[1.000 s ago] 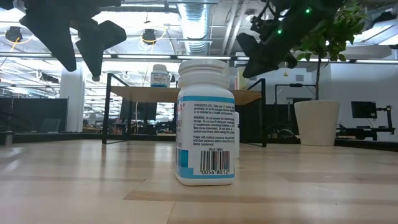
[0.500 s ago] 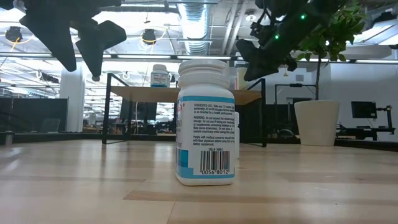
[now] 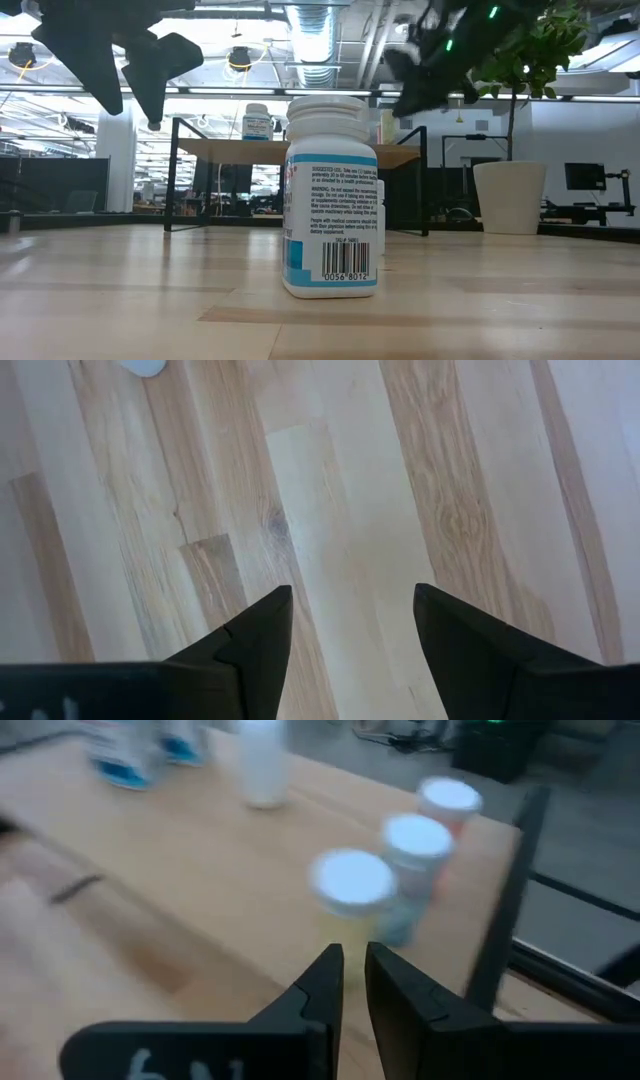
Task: Pick and place medicine bottles onto shelf by color
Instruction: Put the yellow pill bottle on the shelf, then adjust the shelf
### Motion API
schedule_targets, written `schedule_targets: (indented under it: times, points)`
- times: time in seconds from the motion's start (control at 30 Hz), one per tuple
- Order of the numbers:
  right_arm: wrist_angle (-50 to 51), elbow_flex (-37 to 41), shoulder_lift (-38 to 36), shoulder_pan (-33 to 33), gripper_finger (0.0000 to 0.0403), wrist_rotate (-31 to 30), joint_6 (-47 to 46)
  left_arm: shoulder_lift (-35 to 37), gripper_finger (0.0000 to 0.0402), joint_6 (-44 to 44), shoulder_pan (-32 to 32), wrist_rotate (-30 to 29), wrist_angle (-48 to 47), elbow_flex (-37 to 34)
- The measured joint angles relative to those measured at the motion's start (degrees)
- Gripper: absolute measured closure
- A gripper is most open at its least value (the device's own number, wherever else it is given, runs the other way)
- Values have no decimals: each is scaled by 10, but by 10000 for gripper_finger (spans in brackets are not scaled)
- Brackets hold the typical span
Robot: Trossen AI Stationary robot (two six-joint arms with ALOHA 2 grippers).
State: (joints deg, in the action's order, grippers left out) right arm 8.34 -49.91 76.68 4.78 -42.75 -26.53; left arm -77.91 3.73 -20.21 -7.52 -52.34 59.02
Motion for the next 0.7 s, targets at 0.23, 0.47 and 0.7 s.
schedule_targets:
  times: [0.23,0.47,0.7]
  points:
    - [122,-44,-74,-83,332,139,0,0,205,6,0,0,2,0]
    - [242,-44,-85,-180,332,226,-26,0,205,20,0,-16,4,0]
    - [262,-43,-38,-228,332,216,-94,0,206,118,22,-159,-115,0]
